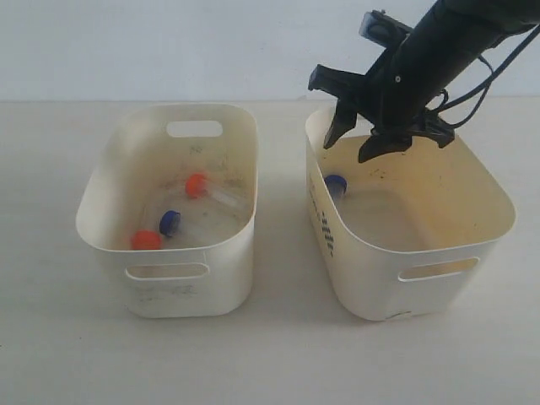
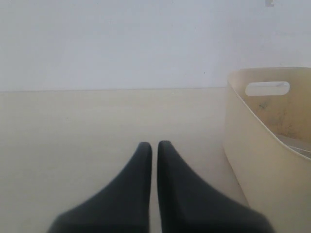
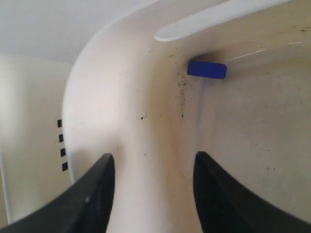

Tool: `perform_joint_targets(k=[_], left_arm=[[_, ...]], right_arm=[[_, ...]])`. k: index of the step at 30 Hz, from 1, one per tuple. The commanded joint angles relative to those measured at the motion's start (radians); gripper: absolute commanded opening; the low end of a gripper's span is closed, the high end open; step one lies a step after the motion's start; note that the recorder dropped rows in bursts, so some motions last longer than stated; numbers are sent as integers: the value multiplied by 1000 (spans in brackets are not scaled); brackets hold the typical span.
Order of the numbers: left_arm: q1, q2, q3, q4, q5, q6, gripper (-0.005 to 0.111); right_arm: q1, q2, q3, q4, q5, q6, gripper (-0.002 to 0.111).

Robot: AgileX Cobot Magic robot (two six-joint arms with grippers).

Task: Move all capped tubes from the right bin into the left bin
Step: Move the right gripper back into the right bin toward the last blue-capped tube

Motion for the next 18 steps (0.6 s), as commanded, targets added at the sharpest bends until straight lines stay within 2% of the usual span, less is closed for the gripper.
perform_joint_targets(k=[1,15,17,18], left_arm=[[0,0,-4,-6,-4,-10,4],[0,0,-4,-6,-4,-10,4],[0,0,-4,-6,-4,-10,4],[0,0,-4,-6,-4,-10,4]], right_arm=[[-53,-2,1,61,34,-67,47],[-55,122,1,114,33,-124,47],[-55,131,1,119,13,-126,56],[-55,136,1,119,-2,-126,65]])
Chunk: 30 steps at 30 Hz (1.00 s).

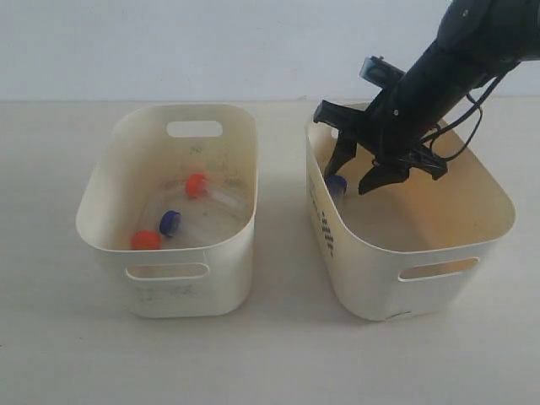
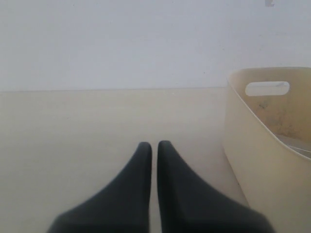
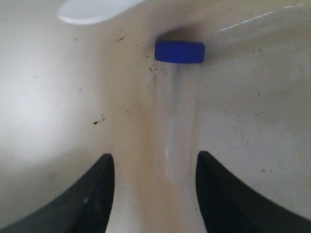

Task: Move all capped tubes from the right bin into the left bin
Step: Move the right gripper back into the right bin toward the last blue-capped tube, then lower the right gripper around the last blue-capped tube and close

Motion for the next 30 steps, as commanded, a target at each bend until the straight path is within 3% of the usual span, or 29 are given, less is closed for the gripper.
perform_joint_targets(k=[1,30], left_arm=[[0,0,-4,-6,-4,-10,4],[0,0,-4,-6,-4,-10,4]], right_arm=[[-5,11,1,7,-43,-19,68],[-3,145,1,6,-161,-32,69]])
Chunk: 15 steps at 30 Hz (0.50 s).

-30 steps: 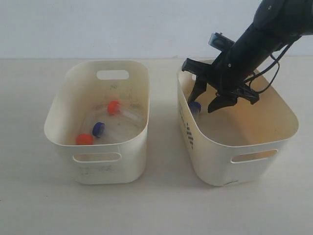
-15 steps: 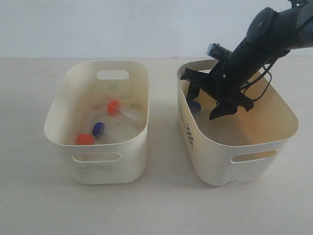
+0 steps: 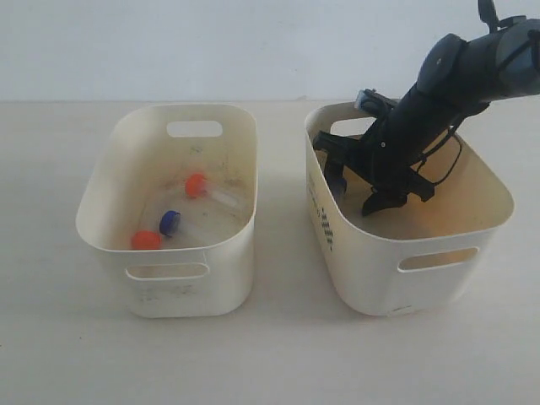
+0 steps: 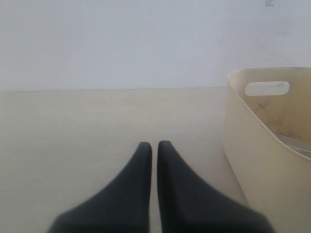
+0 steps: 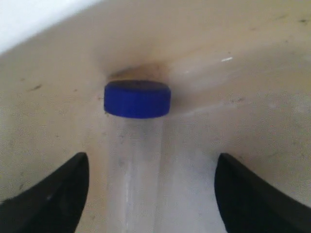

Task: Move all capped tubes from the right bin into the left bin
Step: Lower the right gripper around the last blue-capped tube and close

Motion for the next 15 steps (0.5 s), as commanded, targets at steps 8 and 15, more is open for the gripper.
perform_joint_targets(k=[8,15], left_arm=[[0,0,-4,-6,-4,-10,4],[0,0,-4,-6,-4,-10,4]], right_arm=[[-2,35,1,-20,-29,-8,69],[-2,35,1,-29,-27,-15,69]])
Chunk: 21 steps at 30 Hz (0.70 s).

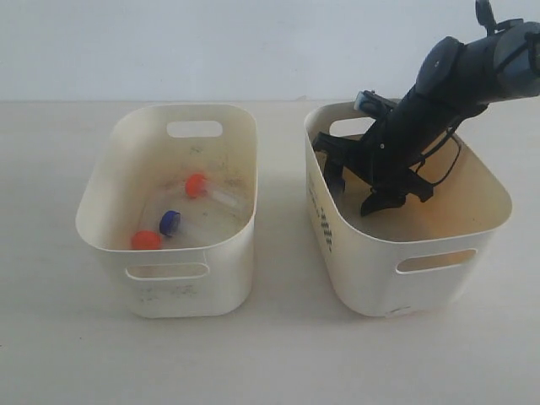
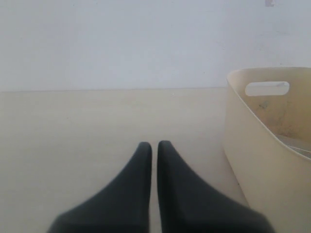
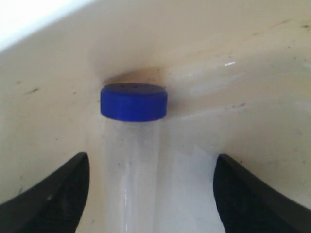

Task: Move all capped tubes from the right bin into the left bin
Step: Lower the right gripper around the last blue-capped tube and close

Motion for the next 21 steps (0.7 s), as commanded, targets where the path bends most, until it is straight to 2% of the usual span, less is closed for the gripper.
perform_joint_targets(k=[1,4,6,19,21], left_arm=[[0,0,-4,-6,-4,-10,4],[0,0,-4,-6,-4,-10,4],[0,0,-4,-6,-4,-10,4],[0,0,-4,-6,-4,-10,4],[0,0,-4,-6,-4,-10,4]], right_arm=[[-2,24,1,-26,-18,-11,69],[-2,24,1,-33,-18,-11,68],[-1,24,1,-35,-16,-11,64],[-1,24,1,-38,13,-18,2],[-1,24,1,-38,16,-18,0]])
